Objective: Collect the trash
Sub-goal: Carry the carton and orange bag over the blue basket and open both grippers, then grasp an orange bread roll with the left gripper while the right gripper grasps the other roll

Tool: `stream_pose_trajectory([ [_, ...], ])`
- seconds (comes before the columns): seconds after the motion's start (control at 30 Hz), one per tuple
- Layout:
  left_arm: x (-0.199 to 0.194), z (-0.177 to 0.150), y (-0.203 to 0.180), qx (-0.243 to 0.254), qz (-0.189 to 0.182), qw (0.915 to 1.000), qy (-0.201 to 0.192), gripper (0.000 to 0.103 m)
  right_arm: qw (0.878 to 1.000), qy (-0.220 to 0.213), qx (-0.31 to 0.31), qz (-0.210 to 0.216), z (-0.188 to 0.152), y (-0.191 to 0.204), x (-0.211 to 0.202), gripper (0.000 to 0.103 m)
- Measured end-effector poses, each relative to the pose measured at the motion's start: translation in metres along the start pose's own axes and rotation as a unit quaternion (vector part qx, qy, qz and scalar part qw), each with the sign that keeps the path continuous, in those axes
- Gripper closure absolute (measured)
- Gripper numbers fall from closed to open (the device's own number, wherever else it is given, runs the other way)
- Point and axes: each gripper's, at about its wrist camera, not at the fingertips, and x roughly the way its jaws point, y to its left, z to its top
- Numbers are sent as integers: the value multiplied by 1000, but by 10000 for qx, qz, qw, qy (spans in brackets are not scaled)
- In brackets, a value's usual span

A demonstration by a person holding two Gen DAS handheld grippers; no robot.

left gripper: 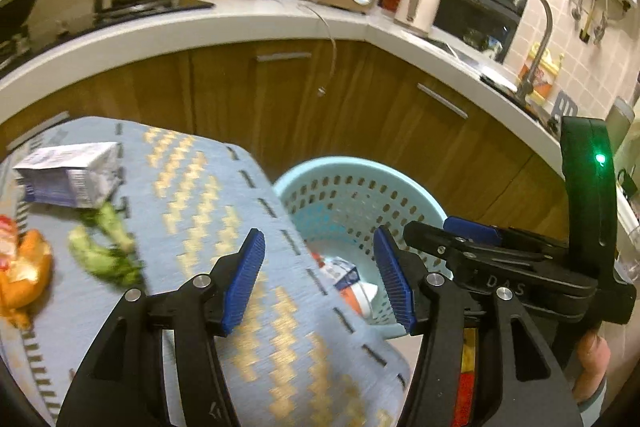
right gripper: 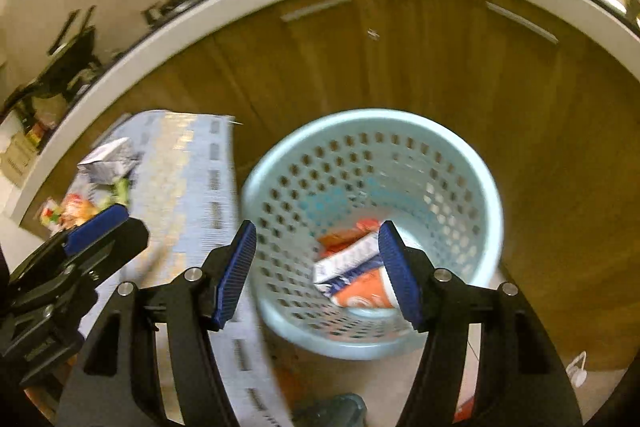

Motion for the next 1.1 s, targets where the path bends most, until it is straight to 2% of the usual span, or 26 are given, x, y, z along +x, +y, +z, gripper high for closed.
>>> stream_pose_trajectory([
  [0.17, -37, -4, 36, -308, 305, 9986, -316, 48, 9980, -241, -470, 356, -3, 52, -8, 43],
  [0.3, -67, -11, 73, -647, 612, 9947, -509, 48, 9947, -245, -797, 603, -11, 92, -4, 45],
  [0.4, -89, -19, 112, -982, 913, 9891, -616, 48, 9905, -187, -1176, 692, -20, 131, 3, 51],
  [0.57, -112, -35, 172, -1544, 1272, 9776, -652, 48, 9842, -16, -1565, 824, -31, 173, 17, 60],
  [0.77, -114, -49, 228, -1970, 1298, 9710, -377, 50, 9791, 122, -1793, 951, -42, 207, 29, 63],
  [0.83, -113, -53, 238, -2002, 1287, 9707, -326, 54, 9772, 167, -1893, 946, -46, 216, 32, 63],
  [1.03, -99, -55, 254, -2101, 1145, 9707, -203, 54, 9714, 279, -2165, 937, -55, 242, 39, 63],
  [1.1, -92, -54, 256, -2077, 1213, 9706, -105, 54, 9701, 294, -2223, 932, -57, 246, 40, 63],
])
